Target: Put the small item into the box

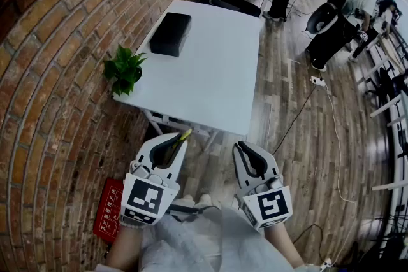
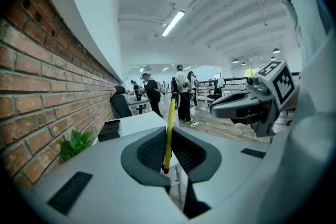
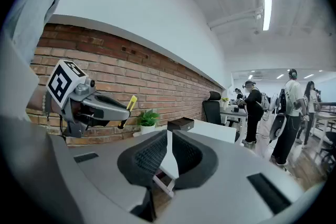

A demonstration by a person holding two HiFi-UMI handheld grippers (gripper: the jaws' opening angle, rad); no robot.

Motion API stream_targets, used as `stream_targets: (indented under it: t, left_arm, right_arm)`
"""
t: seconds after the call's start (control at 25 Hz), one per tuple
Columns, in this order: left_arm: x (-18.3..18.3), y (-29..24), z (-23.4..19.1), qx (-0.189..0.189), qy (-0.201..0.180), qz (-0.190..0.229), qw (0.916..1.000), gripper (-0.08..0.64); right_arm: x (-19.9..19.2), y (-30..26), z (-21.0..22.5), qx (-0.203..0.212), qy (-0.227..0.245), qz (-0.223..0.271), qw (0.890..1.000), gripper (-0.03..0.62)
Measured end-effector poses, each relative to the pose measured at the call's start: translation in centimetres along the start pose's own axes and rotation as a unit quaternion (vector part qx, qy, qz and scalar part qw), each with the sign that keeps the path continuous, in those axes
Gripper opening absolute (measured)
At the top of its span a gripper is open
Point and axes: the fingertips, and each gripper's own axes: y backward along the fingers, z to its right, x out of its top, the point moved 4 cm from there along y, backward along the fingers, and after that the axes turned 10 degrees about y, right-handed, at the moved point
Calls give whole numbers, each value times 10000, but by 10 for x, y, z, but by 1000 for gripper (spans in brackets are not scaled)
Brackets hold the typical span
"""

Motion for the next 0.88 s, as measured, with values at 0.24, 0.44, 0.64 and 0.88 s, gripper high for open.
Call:
stream_targets:
  t: [0.24, 0.44, 0.64, 0.88]
  left_arm:
    - [-2, -3, 0, -1, -14, -18, 10000, 44]
    - [-2, -4, 1, 3, -22, -37, 10000, 44]
    - [-3, -6, 0, 24, -21, -42, 10000, 44]
    - [0, -10, 3, 8, -28, -43, 10000, 44]
  right_arm:
    - [-2, -3, -1, 74, 39, 364, 9993, 58]
    - [-9, 0, -1, 141, 13, 41, 9999, 58]
    - [-9, -3, 2, 68, -79, 103, 9999, 58]
    - [-7, -2, 10, 16, -87, 175, 9998, 58]
